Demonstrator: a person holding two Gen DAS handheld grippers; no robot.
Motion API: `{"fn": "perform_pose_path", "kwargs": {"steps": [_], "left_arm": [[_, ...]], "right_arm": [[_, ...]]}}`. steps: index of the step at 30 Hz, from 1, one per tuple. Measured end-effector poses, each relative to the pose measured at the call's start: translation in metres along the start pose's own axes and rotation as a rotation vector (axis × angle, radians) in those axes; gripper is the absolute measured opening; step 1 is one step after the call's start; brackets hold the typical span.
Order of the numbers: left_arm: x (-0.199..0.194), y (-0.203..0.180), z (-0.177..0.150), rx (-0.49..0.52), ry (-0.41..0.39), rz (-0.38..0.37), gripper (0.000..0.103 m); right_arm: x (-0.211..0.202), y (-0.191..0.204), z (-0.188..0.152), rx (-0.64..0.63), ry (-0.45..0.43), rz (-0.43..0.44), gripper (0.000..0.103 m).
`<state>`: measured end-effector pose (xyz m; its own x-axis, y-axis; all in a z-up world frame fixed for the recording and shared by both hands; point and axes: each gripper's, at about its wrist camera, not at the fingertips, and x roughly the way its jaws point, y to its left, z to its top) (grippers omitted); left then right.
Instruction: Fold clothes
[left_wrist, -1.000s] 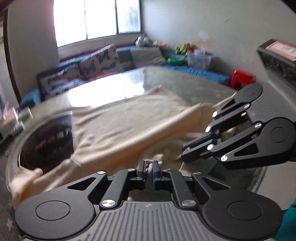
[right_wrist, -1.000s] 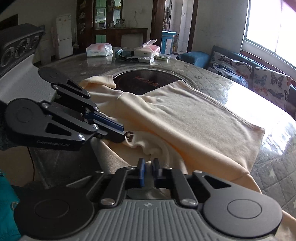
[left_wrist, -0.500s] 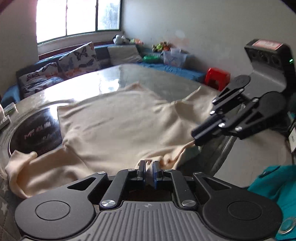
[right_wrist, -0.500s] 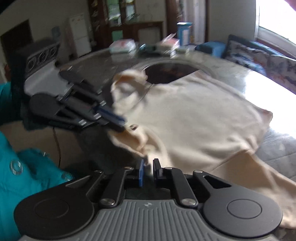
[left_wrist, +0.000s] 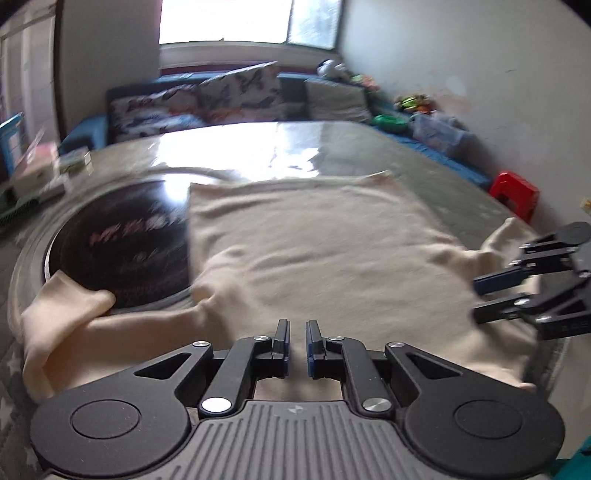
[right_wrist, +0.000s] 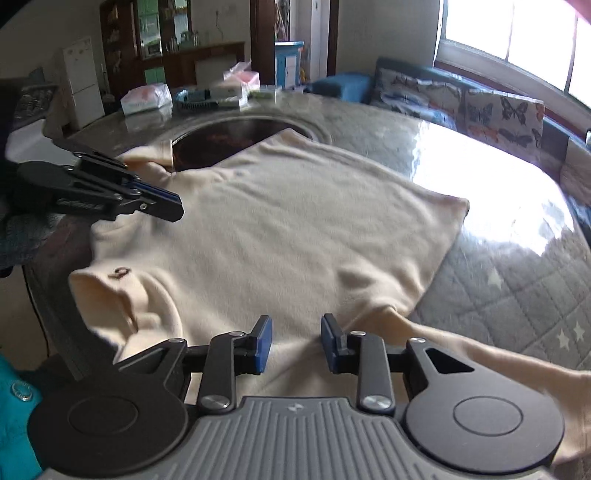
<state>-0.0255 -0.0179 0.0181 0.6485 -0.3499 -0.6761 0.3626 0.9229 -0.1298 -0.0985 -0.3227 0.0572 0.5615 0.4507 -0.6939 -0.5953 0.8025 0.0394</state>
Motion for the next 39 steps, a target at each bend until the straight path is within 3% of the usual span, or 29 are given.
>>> {"fn": "perform_pose_path", "kwargs": {"steps": [9, 16, 28, 32, 35, 39], "left_arm": [[-0.011, 0.011, 0.012, -0.073, -0.055, -0.013, 0.011], [0.004, 0.029, 0.013, -0.132, -0.019, 0.019, 0.011], [0.007, 0.033, 0.014, -0.122, -0.044, 0.03, 0.011], [0.01, 0.031, 0.015, -0.112, -0.05, 0.048, 0.011], [0.01, 0.03, 0.016, -0.117, -0.047, 0.054, 0.011], [0.005, 0.023, 0.017, -0.107, -0.044, 0.063, 0.016]], "right_arm": [[0.029, -0.038, 0.013, 0.061, 0.011, -0.073, 0.03], [0.074, -0.085, 0.035, 0.122, 0.024, -0.149, 0.03], [0.135, -0.144, 0.07, 0.203, 0.017, -0.243, 0.022], [0.15, -0.151, 0.083, 0.164, 0.014, -0.255, 0.022], [0.149, -0.152, 0.089, 0.154, 0.015, -0.254, 0.022], [0.112, -0.143, 0.082, 0.122, -0.005, -0.278, 0.024]]}}
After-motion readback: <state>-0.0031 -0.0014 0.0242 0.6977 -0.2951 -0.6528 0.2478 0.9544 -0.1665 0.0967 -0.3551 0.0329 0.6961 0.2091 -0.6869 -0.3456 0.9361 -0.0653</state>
